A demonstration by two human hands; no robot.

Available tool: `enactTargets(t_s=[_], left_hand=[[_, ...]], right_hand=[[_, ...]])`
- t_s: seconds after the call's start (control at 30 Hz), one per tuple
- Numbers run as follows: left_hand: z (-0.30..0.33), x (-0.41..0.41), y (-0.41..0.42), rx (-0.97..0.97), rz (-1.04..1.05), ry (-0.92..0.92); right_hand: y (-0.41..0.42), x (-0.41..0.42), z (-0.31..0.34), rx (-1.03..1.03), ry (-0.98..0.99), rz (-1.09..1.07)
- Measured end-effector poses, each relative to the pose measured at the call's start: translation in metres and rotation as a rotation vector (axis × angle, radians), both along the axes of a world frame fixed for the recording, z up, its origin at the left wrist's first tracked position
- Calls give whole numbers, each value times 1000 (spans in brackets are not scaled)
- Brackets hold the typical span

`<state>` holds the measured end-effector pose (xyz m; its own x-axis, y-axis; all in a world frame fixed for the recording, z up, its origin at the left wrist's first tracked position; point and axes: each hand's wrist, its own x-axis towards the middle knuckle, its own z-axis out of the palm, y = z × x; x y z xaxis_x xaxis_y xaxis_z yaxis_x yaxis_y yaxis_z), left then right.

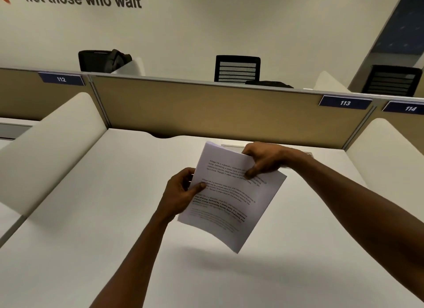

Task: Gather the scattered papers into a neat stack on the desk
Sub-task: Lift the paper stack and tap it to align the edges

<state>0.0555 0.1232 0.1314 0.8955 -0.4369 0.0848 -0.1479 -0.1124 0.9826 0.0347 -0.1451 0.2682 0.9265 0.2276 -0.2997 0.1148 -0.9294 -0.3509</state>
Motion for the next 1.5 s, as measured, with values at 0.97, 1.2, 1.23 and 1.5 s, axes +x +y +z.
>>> enactTargets(t_s=[0.97,1.2,1.23,1.5], left_hand=[[-89,-22,29,-174,174,219],[-96,-24,28,-187,165,219],[-96,-24,26,-176,166,213],[-102,-36,6,-90,256,134]], right_hand=[[-4,-82,-74,761,141,-226],[64,-125,-198,1126,-183,-777],[74,-122,-205,1109,-241,-868],[105,-110,-222,901,-451,-1021]])
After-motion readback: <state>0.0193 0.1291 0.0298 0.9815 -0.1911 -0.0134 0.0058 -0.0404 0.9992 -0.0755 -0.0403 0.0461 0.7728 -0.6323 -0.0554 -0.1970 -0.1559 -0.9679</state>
